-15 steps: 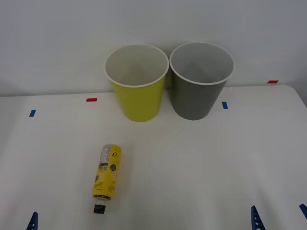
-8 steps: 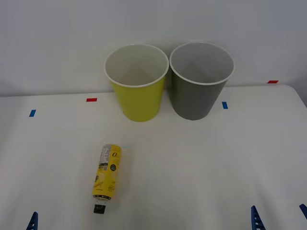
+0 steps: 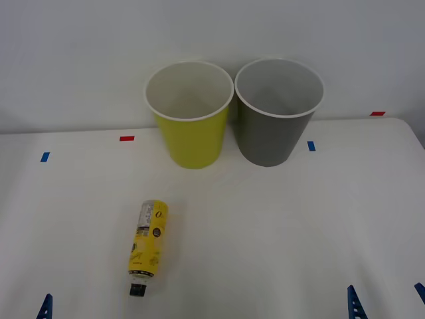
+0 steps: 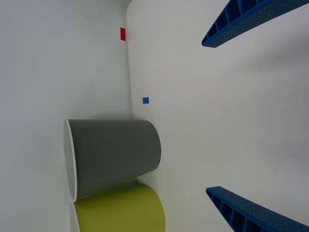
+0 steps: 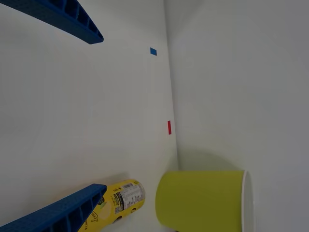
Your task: Put cans in the gray bin and PET bottles in the light green bin.
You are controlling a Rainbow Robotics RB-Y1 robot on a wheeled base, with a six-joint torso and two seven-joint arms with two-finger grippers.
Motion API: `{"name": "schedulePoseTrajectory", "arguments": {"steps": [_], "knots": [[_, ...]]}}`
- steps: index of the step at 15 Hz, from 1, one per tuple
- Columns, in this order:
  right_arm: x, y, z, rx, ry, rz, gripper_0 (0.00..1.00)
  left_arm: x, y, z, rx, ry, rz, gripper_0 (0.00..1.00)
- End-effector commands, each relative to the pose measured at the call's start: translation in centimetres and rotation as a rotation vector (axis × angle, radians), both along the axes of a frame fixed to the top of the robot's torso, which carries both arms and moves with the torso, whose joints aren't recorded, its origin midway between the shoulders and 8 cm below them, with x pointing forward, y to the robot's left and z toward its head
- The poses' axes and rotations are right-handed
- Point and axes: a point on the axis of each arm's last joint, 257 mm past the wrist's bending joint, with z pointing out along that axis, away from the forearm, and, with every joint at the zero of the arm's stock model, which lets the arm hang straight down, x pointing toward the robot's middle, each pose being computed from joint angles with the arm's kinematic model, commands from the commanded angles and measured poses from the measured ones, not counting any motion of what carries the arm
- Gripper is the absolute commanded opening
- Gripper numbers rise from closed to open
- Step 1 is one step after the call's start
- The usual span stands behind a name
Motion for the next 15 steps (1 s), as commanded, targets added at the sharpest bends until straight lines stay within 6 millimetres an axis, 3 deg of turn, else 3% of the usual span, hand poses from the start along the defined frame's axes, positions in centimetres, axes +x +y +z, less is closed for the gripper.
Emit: {"name": "schedulePoseTrajectory", "arguments": {"steps": [1,15], "knots": [[0.00,0.00,0.00,0.000,0.000,0.000,1.00,0.00,0.00,0.00,0.000,0.000,0.000,1.00],[0.00,0.00,0.00,0.000,0.000,0.000,1.00,0.00,0.00,0.00,0.000,0.000,0.000,1.00]]}}
